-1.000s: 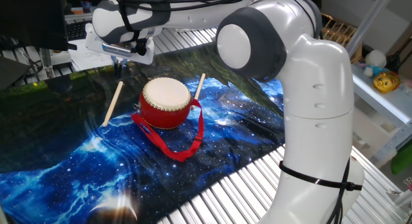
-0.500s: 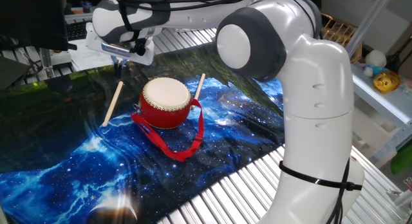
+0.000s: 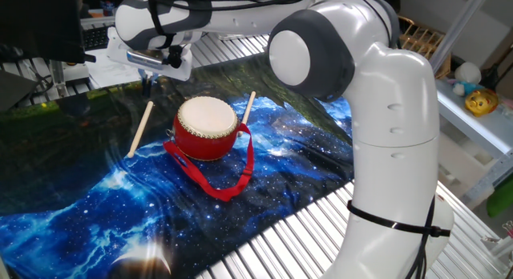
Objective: Play the drum
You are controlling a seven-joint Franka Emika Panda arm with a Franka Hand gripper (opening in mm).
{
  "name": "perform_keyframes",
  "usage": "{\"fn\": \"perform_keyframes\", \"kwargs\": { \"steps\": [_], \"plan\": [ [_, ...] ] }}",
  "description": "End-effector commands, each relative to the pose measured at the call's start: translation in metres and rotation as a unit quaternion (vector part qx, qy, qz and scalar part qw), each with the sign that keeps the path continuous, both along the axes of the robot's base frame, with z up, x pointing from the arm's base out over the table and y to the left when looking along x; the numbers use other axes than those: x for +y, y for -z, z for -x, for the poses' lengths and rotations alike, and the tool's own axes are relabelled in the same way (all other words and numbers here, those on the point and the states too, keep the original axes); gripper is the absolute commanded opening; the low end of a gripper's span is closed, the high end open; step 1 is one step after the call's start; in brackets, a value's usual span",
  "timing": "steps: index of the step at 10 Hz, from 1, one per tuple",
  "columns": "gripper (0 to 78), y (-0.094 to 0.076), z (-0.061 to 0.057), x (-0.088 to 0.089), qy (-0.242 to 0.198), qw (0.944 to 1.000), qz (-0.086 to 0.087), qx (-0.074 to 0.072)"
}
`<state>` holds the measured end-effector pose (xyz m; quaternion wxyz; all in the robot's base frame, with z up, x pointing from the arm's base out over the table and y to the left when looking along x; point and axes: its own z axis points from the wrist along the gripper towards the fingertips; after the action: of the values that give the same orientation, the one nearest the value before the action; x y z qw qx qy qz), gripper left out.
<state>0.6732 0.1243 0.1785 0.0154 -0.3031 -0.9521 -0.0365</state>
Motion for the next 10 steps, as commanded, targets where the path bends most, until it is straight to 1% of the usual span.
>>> {"fn": "perform_keyframes", "kwargs": {
  "steps": [1, 3, 5, 7, 8, 10],
  "plan": [
    [0.0, -0.002, -0.001, 0.000, -0.005, 1.0000, 0.001, -0.003],
    [0.0, -0.001, -0.001, 0.000, 0.000, 1.0000, 0.001, -0.006],
    [0.0, 0.004, -0.004, -0.001, 0.004, 1.0000, -0.001, -0.005],
    [0.0, 0.011, -0.011, -0.002, 0.010, 0.9999, 0.008, -0.006],
    [0.0, 0.012, -0.012, -0.003, 0.010, 0.9999, 0.007, -0.006],
    [0.0, 0.028, -0.023, -0.012, 0.004, 0.9999, 0.007, -0.008]
  ]
}}
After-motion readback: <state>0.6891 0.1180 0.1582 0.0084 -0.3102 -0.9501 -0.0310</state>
